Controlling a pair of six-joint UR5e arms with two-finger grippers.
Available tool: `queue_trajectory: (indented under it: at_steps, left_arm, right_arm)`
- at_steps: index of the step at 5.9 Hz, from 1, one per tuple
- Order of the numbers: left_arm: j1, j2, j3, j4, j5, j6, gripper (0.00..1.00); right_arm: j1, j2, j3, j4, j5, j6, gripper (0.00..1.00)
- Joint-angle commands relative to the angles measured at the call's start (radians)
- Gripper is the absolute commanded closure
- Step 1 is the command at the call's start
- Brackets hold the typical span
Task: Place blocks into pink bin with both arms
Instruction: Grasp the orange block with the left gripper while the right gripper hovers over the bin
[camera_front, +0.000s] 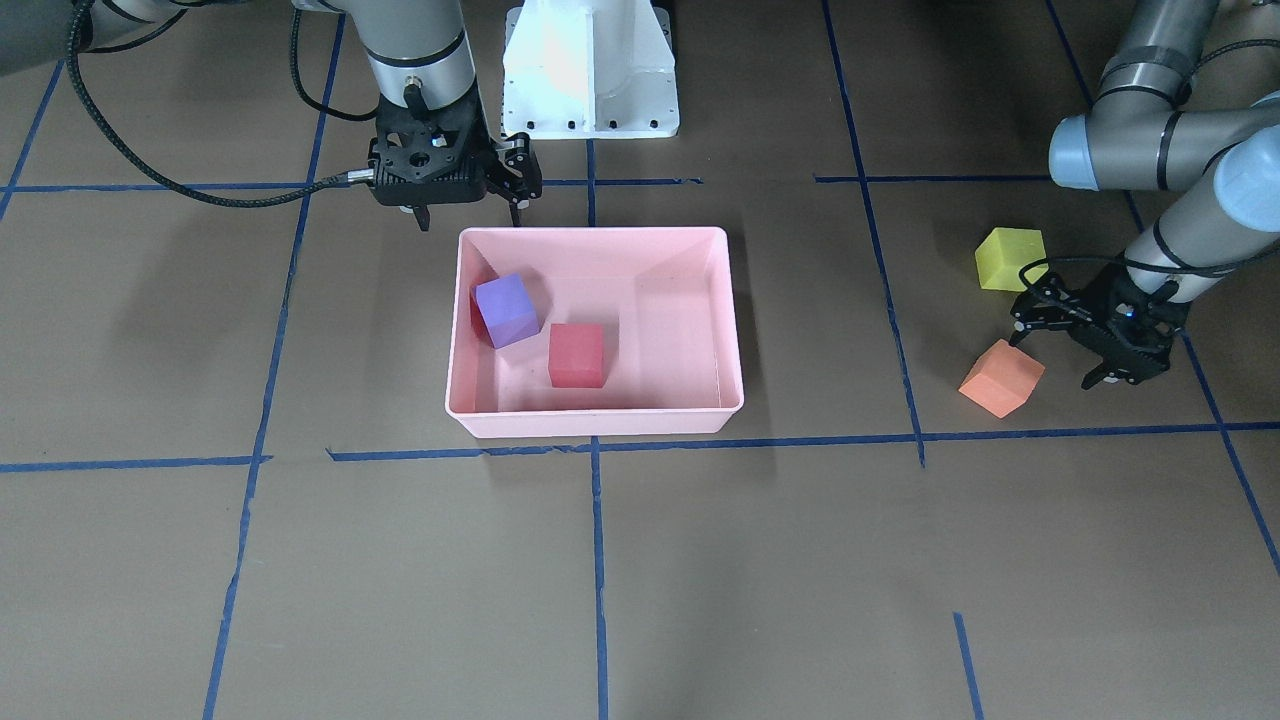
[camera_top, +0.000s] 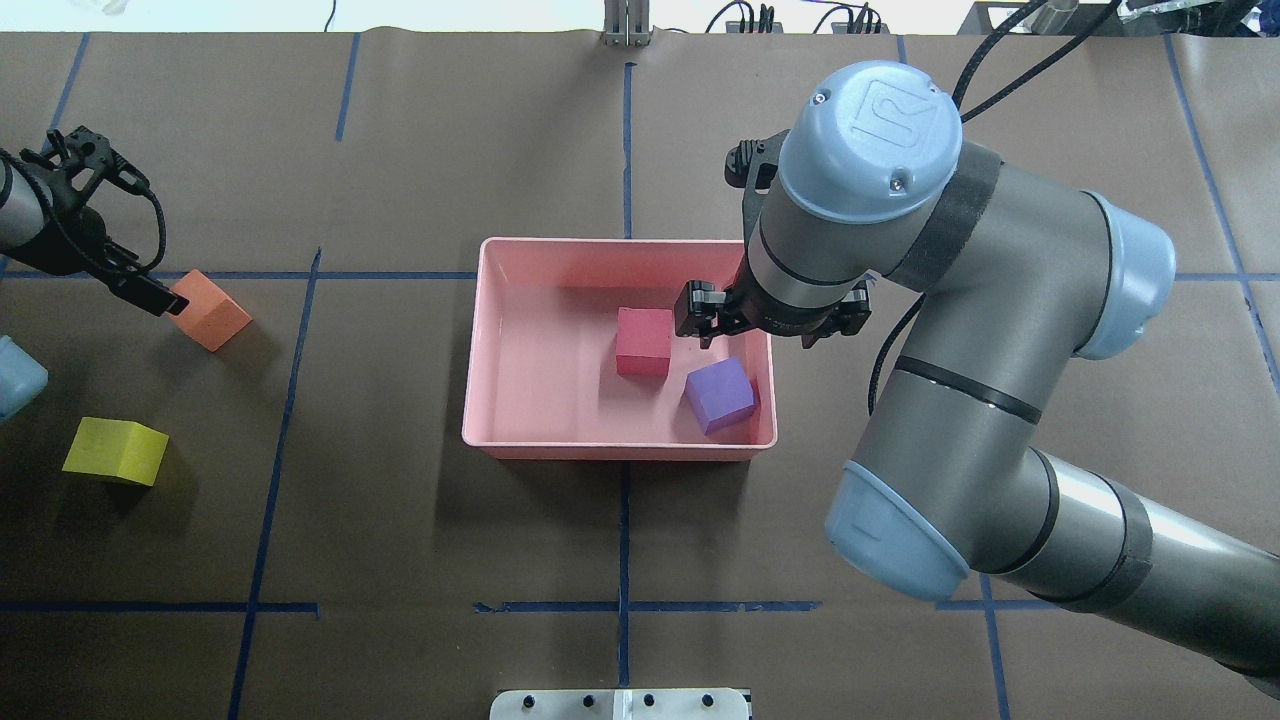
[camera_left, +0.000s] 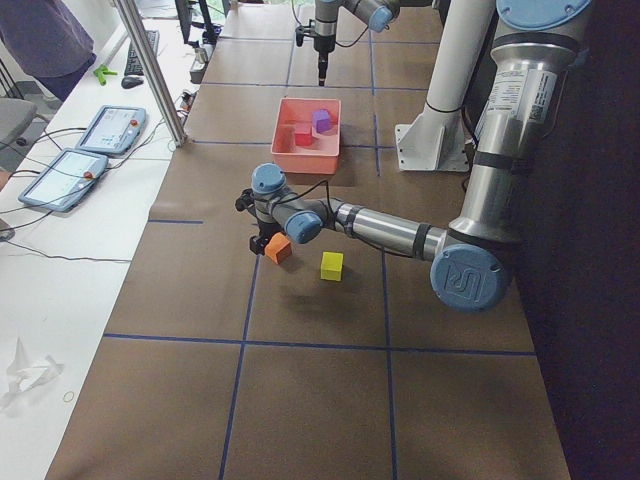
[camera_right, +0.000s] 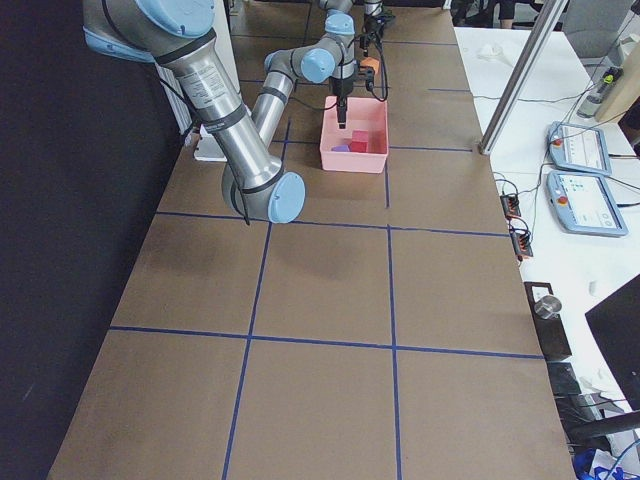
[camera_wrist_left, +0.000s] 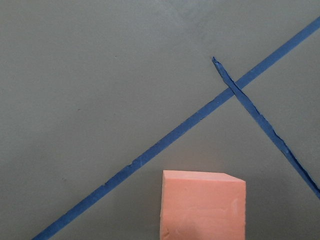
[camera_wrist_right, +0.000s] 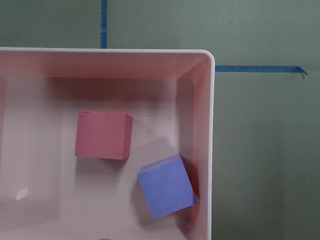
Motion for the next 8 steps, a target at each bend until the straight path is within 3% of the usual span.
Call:
queue_trajectory:
  at_steps: [1,4,5,8]
  left_arm:
    - [0.034,-0.006,0.022,-0.002,0.000,-0.037,0.00]
    - [0.083,-0.016,0.048,-0.005,0.003,-0.090,0.02]
    - [0.083,-0.047,0.067,-0.008,0.003,-0.158,0.25]
    - [0.083,-0.095,0.061,0.003,0.007,-0.200,0.32]
  right_arm:
    - [0.000,-0.021,0.015,0.002,0.000,-0.001,0.00]
    - [0.000,-0.034,0.021,0.002,-0.001,-0.001,0.00]
    - [0.000,-0.034,0.021,0.002,-0.003,-0.001,0.00]
    - [0.028,-0.050,0.023,0.005,0.000,-0.111,0.00]
